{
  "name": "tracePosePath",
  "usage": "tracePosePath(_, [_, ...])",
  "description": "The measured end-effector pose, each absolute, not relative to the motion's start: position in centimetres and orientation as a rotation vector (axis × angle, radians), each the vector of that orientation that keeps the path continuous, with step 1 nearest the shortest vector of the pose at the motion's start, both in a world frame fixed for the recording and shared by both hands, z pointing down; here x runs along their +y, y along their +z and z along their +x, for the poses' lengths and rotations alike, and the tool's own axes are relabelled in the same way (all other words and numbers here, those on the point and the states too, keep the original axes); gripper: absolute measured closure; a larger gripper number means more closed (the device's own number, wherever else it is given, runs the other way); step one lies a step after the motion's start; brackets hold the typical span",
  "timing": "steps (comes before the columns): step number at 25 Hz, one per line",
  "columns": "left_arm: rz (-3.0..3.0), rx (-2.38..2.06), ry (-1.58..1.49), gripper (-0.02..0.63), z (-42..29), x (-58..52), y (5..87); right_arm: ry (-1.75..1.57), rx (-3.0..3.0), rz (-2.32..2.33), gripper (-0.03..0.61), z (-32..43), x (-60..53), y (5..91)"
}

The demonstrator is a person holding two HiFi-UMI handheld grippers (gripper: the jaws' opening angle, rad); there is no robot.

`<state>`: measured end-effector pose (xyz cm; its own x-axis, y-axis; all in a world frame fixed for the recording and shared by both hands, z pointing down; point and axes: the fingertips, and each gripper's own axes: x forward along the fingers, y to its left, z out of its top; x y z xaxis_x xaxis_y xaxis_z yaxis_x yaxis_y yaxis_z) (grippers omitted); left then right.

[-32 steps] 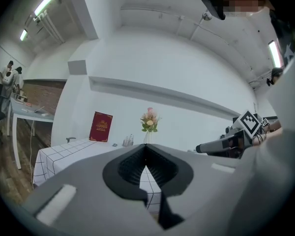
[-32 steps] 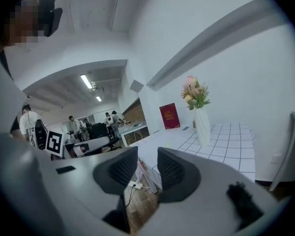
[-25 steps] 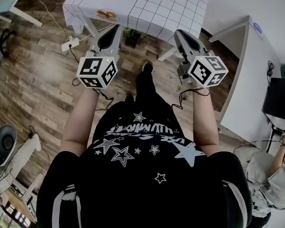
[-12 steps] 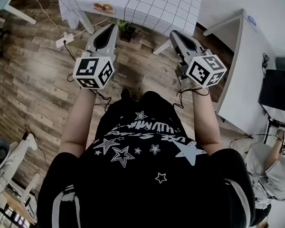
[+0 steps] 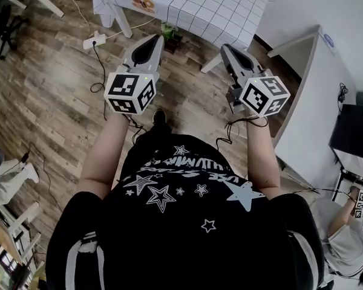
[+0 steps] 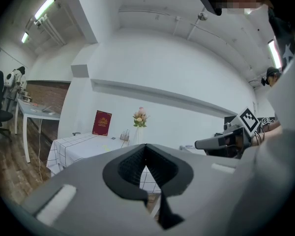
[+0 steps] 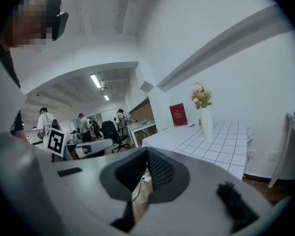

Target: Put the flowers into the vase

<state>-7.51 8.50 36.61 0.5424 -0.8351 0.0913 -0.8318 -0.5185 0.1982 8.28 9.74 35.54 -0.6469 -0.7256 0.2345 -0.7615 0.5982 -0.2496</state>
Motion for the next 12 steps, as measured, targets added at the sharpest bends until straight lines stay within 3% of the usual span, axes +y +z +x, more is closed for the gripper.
tracePosePath(12, [2.475, -1.49, 0.057, 0.604, -3.1, 18.7, 38.4, 0.52, -2.723, 1.213, 0.566, 13.5, 19.2, 37.0])
